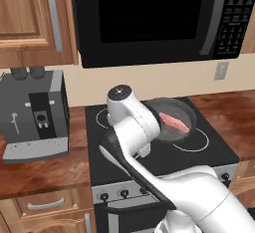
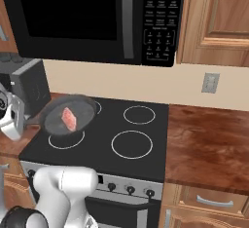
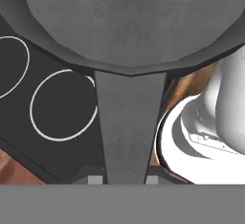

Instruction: Pick up the pan with the steak in it and place it on the dining table. Then place the steak on the plate.

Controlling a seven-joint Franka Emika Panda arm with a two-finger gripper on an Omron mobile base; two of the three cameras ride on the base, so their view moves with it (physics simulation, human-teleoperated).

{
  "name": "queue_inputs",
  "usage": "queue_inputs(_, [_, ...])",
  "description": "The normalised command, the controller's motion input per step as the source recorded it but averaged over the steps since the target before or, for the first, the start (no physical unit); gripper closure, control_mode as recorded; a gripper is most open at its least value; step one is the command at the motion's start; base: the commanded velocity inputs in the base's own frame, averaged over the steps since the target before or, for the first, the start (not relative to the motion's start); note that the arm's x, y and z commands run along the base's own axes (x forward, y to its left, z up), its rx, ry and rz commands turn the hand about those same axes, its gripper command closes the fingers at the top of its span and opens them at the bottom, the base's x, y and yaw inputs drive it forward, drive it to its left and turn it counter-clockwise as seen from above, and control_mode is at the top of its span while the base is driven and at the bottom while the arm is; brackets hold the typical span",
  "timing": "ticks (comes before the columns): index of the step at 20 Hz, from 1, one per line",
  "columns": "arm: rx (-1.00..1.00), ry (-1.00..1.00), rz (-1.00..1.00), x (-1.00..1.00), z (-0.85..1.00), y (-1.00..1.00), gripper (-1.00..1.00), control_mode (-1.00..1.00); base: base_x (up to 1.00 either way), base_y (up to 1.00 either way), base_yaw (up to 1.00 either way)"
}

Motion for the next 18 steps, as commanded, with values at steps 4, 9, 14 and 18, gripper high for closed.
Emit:
queue_inputs(4, [0.0,0.01,0.06,-0.77,0.29,-0.17,1.0,-1.0,0.0,0.0,0.0])
queue_inputs(9, [0.01,0.02,0.08,-0.7,0.19,-0.17,1.0,-1.0,0.0,0.0,0.0])
queue_inputs(14, [0.02,0.04,0.13,-0.65,0.15,-0.14,1.0,-1.0,0.0,0.0,0.0])
queue_inputs(18, [0.0,0.03,0.18,-0.56,0.11,-0.06,1.0,-1.0,0.0,0.0,0.0])
